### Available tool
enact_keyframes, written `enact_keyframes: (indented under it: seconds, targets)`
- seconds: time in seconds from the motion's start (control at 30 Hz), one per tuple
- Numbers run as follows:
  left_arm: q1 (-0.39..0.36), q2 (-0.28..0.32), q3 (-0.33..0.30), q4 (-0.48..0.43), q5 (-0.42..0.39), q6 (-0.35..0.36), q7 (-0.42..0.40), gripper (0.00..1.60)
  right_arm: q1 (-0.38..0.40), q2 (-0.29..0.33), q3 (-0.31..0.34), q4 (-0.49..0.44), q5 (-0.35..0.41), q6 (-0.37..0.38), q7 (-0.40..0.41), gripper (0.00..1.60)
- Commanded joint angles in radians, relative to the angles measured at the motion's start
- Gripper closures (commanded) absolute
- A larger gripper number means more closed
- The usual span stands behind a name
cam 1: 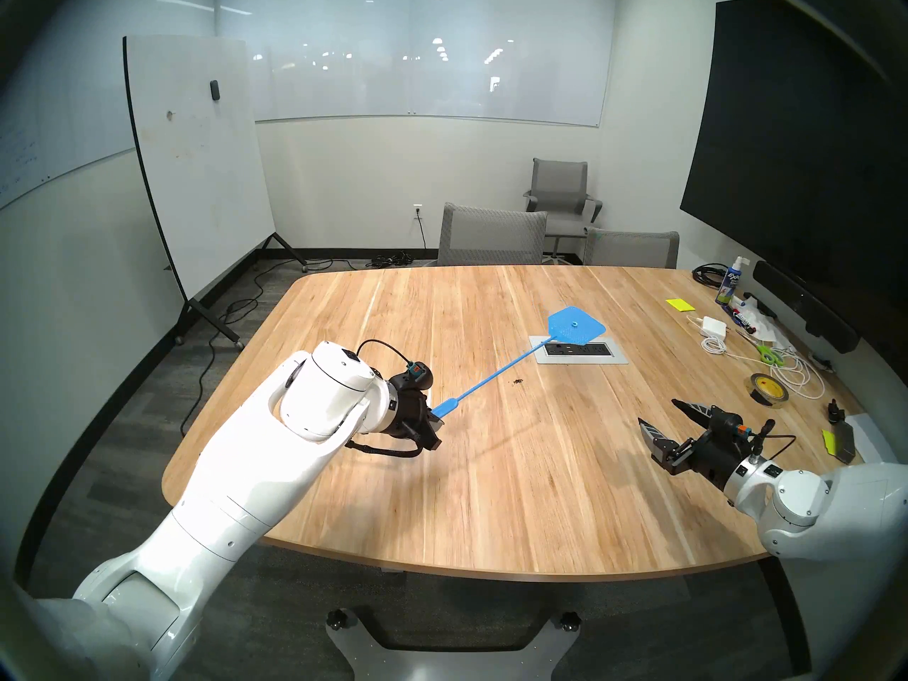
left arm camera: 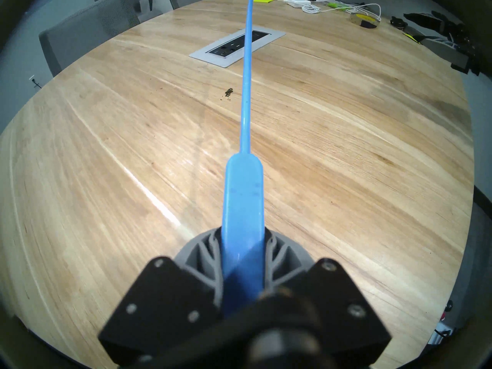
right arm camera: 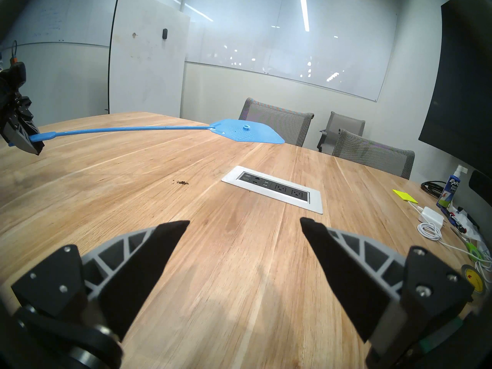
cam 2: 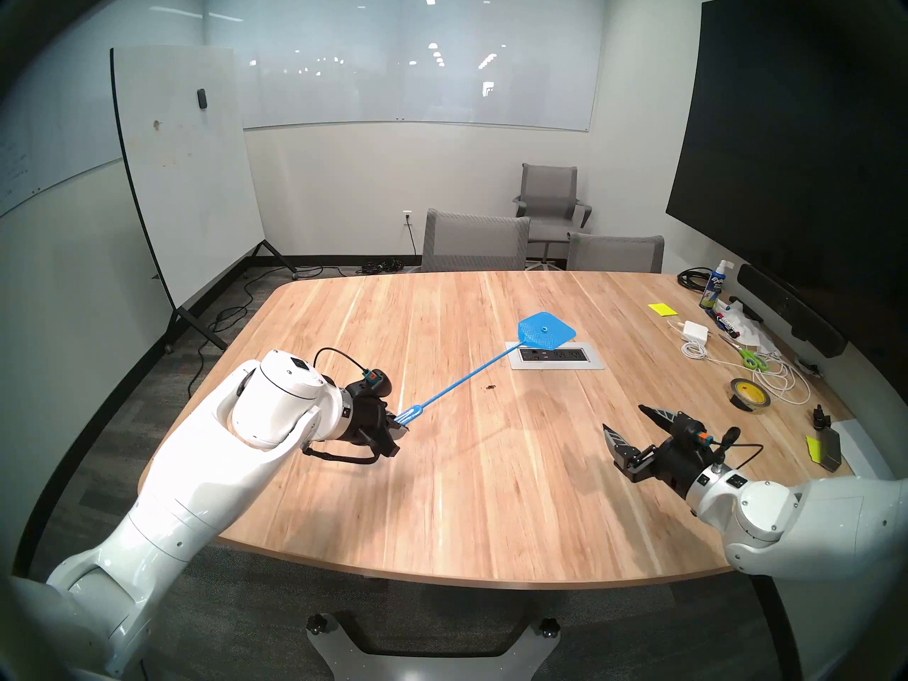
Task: Swat a bug on table
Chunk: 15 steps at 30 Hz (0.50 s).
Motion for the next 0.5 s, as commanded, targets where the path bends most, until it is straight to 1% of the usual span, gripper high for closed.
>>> enact_keyframes:
  seconds: [0.0, 0.17, 0.47]
  targets:
    - [-0.049, 0.044, -0.008, 0.001, 0.004, -0.003, -0.021, 1.60, 0.008, -0.001, 0.008, 0.002, -0.001, -0.002, -0.001, 0.00]
    - [-0.058, 0.068, -0.002, 0.017, 0.005, -0.003, -0.038, 1.60, 0.008, -0.001, 0.008, 0.002, -0.001, -0.002, -0.001, 0.00]
    - [-0.080, 0.090, 0.003, 0.037, -0.012, -0.003, -0.088, 1.60, 0.008, -0.001, 0.008, 0.002, -0.001, -0.002, -0.001, 0.00]
